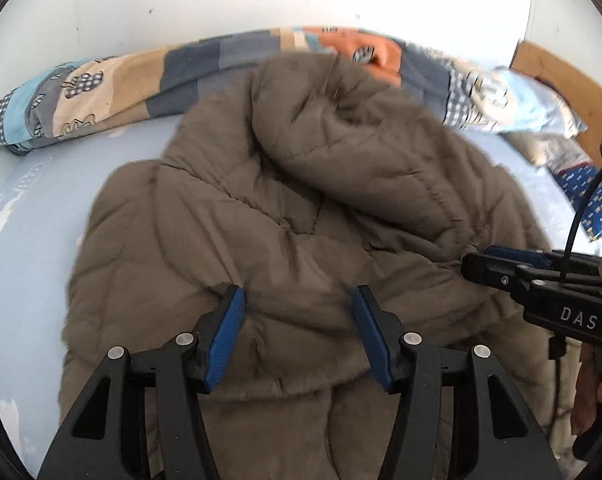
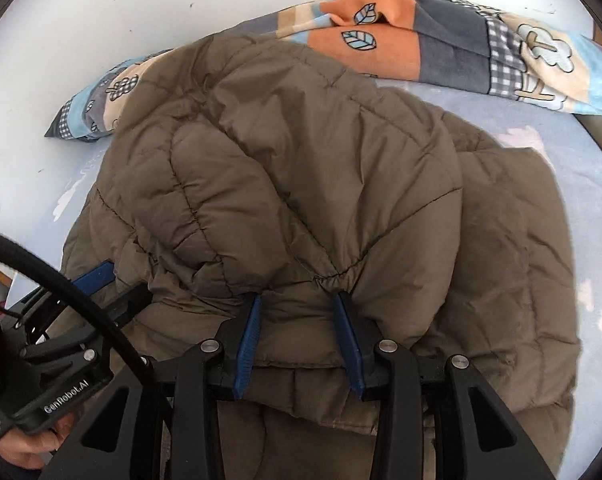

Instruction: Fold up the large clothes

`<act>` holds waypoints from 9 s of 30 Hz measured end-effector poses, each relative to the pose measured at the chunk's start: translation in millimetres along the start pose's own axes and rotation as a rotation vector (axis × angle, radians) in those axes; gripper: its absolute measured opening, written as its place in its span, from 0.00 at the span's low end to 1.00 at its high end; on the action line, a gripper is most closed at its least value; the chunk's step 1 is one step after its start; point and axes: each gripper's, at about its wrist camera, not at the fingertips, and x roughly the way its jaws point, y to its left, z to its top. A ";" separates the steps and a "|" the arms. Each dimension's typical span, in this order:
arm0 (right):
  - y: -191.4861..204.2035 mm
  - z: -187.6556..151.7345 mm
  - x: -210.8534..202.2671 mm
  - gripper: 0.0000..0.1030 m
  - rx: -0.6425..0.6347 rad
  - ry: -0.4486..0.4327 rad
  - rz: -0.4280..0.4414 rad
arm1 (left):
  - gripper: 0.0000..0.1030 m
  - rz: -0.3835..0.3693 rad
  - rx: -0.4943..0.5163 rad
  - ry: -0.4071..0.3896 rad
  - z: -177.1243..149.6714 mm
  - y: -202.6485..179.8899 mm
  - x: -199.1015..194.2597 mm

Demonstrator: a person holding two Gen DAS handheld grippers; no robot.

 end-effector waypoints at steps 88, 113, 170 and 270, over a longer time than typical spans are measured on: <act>20.5 -275.5 -130.1 0.82 -0.046 0.028 -0.139 | 0.75 0.162 0.157 0.018 -233.8 -1.2 -140.9; -96.1 -274.9 -229.3 0.82 0.390 -0.228 -0.099 | 0.75 0.197 -0.114 -0.020 -205.0 103.4 -192.2; -121.3 -293.6 -180.2 0.33 0.506 -0.016 -0.005 | 0.25 -0.124 -0.389 0.218 -218.4 181.4 -138.3; -105.8 -328.7 -201.1 0.21 0.553 -0.014 0.051 | 0.29 0.102 -0.397 0.109 -263.9 133.1 -195.5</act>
